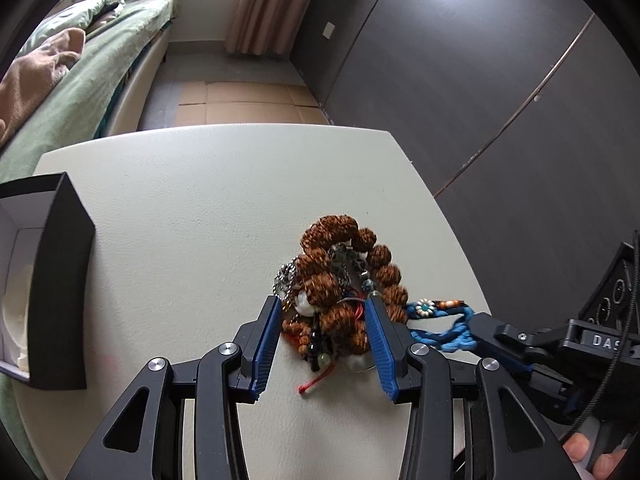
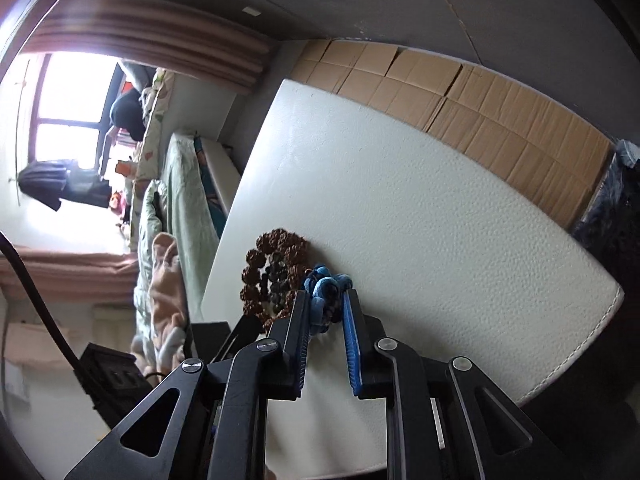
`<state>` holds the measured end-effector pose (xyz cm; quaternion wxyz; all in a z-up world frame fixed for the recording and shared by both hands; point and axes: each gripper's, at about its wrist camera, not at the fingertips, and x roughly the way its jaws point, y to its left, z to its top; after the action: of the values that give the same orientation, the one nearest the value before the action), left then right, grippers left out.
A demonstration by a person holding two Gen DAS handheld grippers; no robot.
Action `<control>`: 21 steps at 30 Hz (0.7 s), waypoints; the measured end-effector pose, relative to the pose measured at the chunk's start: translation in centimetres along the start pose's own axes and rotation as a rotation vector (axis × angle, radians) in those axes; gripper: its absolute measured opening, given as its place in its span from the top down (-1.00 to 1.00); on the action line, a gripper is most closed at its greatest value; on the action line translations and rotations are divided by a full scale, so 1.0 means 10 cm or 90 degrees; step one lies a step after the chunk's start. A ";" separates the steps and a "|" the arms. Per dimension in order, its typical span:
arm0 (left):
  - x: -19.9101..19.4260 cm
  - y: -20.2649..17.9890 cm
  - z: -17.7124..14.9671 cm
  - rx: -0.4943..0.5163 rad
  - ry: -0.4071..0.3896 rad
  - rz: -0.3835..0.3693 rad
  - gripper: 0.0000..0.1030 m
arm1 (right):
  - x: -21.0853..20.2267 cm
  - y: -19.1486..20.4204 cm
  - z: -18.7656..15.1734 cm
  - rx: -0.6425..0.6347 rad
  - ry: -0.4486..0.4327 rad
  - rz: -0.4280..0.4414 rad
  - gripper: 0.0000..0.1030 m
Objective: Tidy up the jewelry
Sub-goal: 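Grasp the brown bead bracelet with left while right grasps the blue braided cord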
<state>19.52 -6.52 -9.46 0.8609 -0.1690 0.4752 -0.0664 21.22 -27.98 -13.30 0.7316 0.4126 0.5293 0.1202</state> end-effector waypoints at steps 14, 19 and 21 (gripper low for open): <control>0.17 -0.08 0.10 0.034 -0.017 0.062 0.60 | -0.17 0.18 0.05 -0.037 -0.020 0.032 0.66; -0.04 0.01 0.10 0.021 -0.041 0.053 0.61 | -0.19 0.17 0.03 -0.039 -0.018 0.032 0.65; -0.14 0.05 0.11 0.010 -0.052 0.036 0.61 | -0.22 0.18 0.03 -0.046 -0.029 0.027 0.66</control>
<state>19.65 -5.43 -7.96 0.8823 -0.1514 0.4440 -0.0386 21.05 -28.32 -10.48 0.7552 0.3994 0.4989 0.1458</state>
